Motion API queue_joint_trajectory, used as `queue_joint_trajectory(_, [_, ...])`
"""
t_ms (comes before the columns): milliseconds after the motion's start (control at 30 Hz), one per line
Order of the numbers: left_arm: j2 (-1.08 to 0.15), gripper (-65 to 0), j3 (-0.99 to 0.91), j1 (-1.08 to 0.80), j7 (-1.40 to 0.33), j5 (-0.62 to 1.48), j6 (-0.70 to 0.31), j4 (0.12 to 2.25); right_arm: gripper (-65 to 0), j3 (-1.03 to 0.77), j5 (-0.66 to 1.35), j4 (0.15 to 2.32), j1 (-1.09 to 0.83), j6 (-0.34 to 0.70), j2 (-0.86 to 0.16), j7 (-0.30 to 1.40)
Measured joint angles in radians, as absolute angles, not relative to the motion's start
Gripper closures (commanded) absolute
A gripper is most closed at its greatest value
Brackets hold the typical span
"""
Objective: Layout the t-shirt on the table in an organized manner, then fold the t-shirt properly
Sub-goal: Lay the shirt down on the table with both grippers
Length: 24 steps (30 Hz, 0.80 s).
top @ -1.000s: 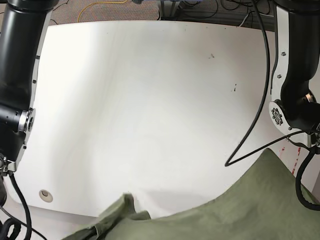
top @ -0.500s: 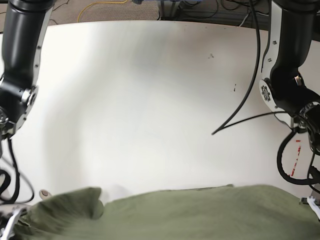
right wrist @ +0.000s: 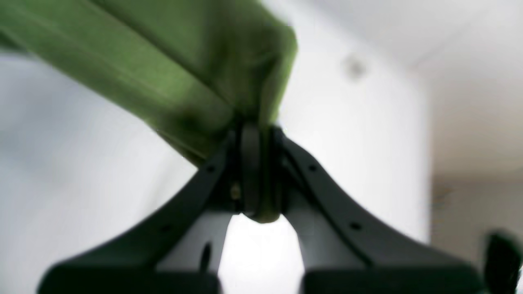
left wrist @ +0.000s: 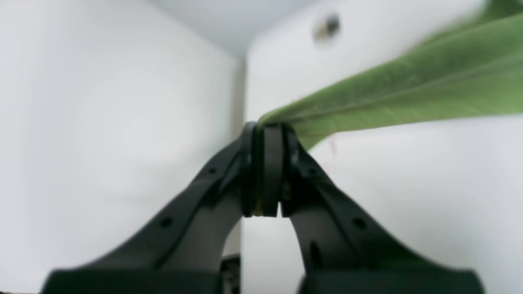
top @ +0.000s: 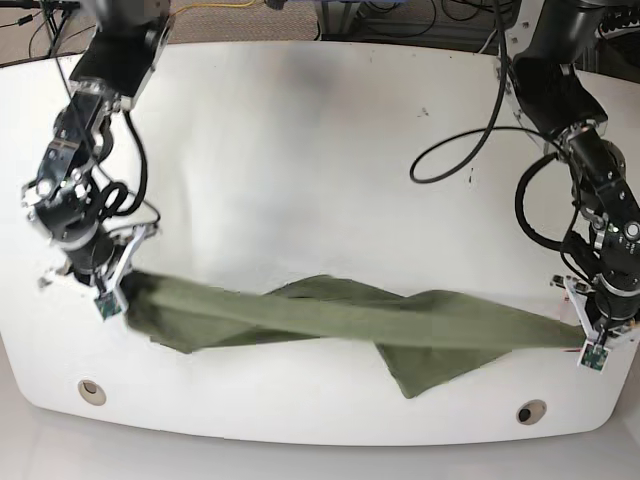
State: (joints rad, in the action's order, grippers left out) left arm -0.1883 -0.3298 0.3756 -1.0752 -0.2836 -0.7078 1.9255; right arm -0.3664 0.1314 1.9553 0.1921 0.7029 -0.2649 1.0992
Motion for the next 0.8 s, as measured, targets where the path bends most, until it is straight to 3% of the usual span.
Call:
queue_joint_trajectory(367, [-0.19, 0.0, -0.442, 0.159, -1.011, -0.198, -0.708, 1.934, -3.0, -0.374, 0.116, 1.945, -0.07, 0.706, -0.152, 0.991])
queue_joint_trajectory(800, [-0.187, 0.0, -0.492, -0.056, -1.003, -0.159, -0.704, 1.934, -3.0, -0.374, 0.113, 1.949, -0.204, 0.7, -0.138, 0.98])
